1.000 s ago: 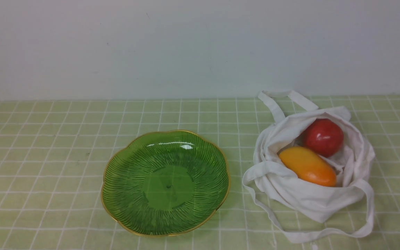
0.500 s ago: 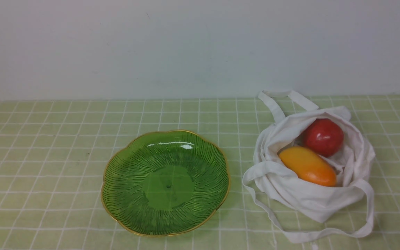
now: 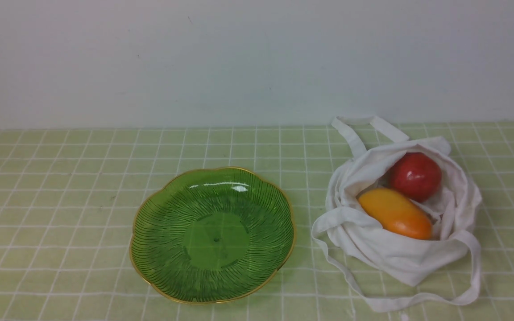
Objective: Take the fruit out of the bag on the green coffee tablecloth and place them on the plate.
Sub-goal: 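Reach into the bag and grasp a fruit with the right gripper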
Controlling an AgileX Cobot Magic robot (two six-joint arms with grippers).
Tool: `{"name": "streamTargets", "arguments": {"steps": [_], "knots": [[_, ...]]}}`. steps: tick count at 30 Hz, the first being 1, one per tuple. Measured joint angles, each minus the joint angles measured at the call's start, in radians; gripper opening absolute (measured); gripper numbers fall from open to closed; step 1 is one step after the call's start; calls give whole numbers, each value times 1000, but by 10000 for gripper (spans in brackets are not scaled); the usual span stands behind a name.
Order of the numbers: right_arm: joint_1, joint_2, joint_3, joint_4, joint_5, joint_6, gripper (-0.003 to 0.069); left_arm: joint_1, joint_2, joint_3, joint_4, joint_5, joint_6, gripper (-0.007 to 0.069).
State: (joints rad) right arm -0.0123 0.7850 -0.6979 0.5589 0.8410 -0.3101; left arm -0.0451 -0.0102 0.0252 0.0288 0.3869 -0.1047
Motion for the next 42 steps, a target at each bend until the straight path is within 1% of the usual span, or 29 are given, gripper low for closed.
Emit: {"name": "streamTargets", "arguments": {"steps": [2, 3, 4, 6, 8, 9, 11, 12, 13, 14, 17, 18, 19, 20, 21, 23, 27, 42], "knots": [[0, 60, -34, 7, 27, -36, -10, 0, 0, 0, 0, 0, 0, -8], [10, 162, -83, 31, 51, -80, 1, 0, 0, 0, 0, 0, 0, -8], [11, 173, -87, 31, 53, -85, 3, 0, 0, 0, 0, 0, 0, -8], [59, 304, -138, 88, 79, -153, 50, 0, 0, 0, 0, 0, 0, -8], [84, 343, -156, 102, 82, -177, 74, 0, 0, 0, 0, 0, 0, -8], [119, 394, -183, 108, 84, -202, 112, 0, 0, 0, 0, 0, 0, -8], [163, 466, -234, 97, 88, -210, 185, 0, 0, 0, 0, 0, 0, -8], [169, 472, -239, 95, 88, -210, 192, 0, 0, 0, 0, 0, 0, -8], [186, 521, -278, 64, 88, -210, 255, 0, 0, 0, 0, 0, 0, -8], [190, 533, -288, 59, 88, -210, 271, 0, 0, 0, 0, 0, 0, -8], [206, 637, -360, -43, 74, -210, 428, 0, 0, 0, 0, 0, 0, -8], [206, 642, -363, -43, 71, -210, 435, 0, 0, 0, 0, 0, 0, -8], [208, 678, -380, -78, 44, -202, 497, 0, 0, 0, 0, 0, 0, -8], [208, 696, -388, -90, 27, -193, 532, 0, 0, 0, 0, 0, 0, -8], [208, 700, -388, -93, 23, -193, 532, 0, 0, 0, 0, 0, 0, -8], [208, 753, -402, -120, -44, -159, 603, 0, 0, 0, 0, 0, 0, -8], [208, 820, -404, -146, -119, -127, 650, 0, 0, 0, 0, 0, 0, -8], [208, 1020, -410, -153, -152, -120, 651, 0, 0, 0, 0, 0, 0, -8]]}}
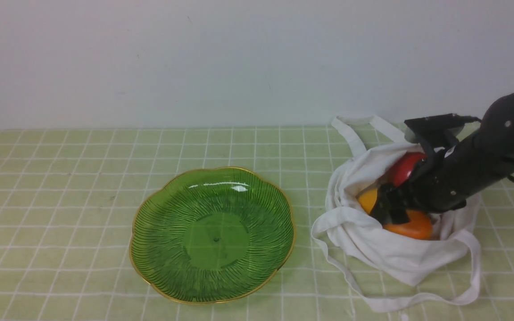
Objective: Take the fruit out of the bag on the green coffee tablecloth and place them on the plate.
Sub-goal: 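Reach into the bag and grasp a fruit with the right gripper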
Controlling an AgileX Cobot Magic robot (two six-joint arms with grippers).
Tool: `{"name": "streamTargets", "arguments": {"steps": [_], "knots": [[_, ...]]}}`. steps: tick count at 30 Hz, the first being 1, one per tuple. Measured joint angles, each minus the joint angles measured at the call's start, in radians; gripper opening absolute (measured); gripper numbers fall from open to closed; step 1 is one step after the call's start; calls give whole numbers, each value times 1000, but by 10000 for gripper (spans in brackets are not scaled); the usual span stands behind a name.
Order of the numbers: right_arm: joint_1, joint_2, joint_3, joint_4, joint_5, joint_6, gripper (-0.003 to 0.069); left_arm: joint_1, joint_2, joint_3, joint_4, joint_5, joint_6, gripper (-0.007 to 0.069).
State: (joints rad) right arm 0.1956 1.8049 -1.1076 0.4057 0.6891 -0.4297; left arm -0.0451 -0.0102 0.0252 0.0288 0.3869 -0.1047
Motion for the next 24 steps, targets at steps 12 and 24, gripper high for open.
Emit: {"name": "streamTargets", "arguments": {"steps": [12, 24], "knots": [[0, 6, -8, -1, 16, 2, 569, 0, 0, 0, 0, 0, 0, -8], [0, -70, -164, -139, 284, 59, 569, 0, 0, 0, 0, 0, 0, -8]]}}
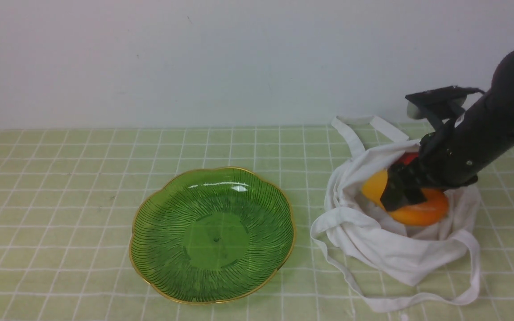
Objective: Take the fruit out of the bag on the green coffee tablecloth and place them on the plate.
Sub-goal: 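Reach into the bag and grasp a fruit with the right gripper, then take the mango out of the bag and place it on the plate with the right gripper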
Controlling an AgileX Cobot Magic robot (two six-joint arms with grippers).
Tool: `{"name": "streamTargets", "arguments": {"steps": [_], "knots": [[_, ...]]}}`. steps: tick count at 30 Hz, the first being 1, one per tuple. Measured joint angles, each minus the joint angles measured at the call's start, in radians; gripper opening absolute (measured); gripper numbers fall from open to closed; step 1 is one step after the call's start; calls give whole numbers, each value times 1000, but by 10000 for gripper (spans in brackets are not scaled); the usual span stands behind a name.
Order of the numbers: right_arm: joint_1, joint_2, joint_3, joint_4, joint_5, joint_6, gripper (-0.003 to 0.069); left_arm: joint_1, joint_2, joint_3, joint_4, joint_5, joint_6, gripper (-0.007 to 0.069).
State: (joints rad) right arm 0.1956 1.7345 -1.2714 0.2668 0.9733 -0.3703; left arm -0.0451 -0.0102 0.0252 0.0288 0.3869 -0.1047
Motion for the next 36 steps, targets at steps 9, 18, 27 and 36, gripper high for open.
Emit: {"name": "streamTargets", "arguments": {"steps": [9, 18, 27, 36], "knots": [[0, -114, -47, -117, 116, 180, 569, 0, 0, 0, 0, 0, 0, -8], [188, -113, -48, 347, -28, 8, 569, 0, 0, 0, 0, 0, 0, -8], [440, 85, -48, 544, -376, -277, 569, 0, 0, 0, 0, 0, 0, -8], [495, 225, -48, 579, -578, -386, 627, 0, 0, 0, 0, 0, 0, -8]]}}
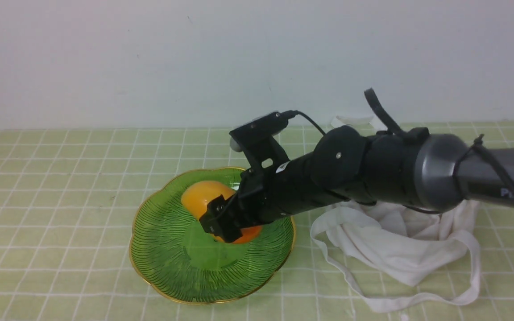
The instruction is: Take the fruit out of the bag on the green coffee tablecloth and place them on the plate.
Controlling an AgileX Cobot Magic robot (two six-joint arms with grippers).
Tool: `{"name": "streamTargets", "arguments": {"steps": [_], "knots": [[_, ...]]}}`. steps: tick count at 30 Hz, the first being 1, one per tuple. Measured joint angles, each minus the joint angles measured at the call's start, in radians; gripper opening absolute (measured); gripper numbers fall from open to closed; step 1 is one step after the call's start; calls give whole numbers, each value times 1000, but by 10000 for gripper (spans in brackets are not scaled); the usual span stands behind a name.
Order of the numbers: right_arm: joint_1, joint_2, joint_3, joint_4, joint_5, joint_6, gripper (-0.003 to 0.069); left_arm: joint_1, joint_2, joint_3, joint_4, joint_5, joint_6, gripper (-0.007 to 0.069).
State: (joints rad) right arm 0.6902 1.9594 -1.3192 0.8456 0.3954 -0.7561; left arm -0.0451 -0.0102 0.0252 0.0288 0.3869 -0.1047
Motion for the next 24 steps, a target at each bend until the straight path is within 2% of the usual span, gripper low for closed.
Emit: {"name": "streamTargets", "arguments": {"steps": [2, 5, 9, 14, 18, 24], "knots": [[0, 11, 0, -3, -23, -3, 667, 0, 0, 0, 0, 0, 0, -8], [0, 12, 0, -40, -48, -4, 688, 0, 0, 0, 0, 0, 0, -8], [-1, 12, -1, -117, -53, -4, 691, 0, 0, 0, 0, 0, 0, -8], [-27, -49, -1, -175, 35, -4, 667, 0, 0, 0, 0, 0, 0, -8], [-92, -224, -1, -184, 217, 11, 556, 0, 0, 0, 0, 0, 0, -8], [-247, -502, -1, -204, 489, 16, 297, 0, 0, 0, 0, 0, 0, -8]]}}
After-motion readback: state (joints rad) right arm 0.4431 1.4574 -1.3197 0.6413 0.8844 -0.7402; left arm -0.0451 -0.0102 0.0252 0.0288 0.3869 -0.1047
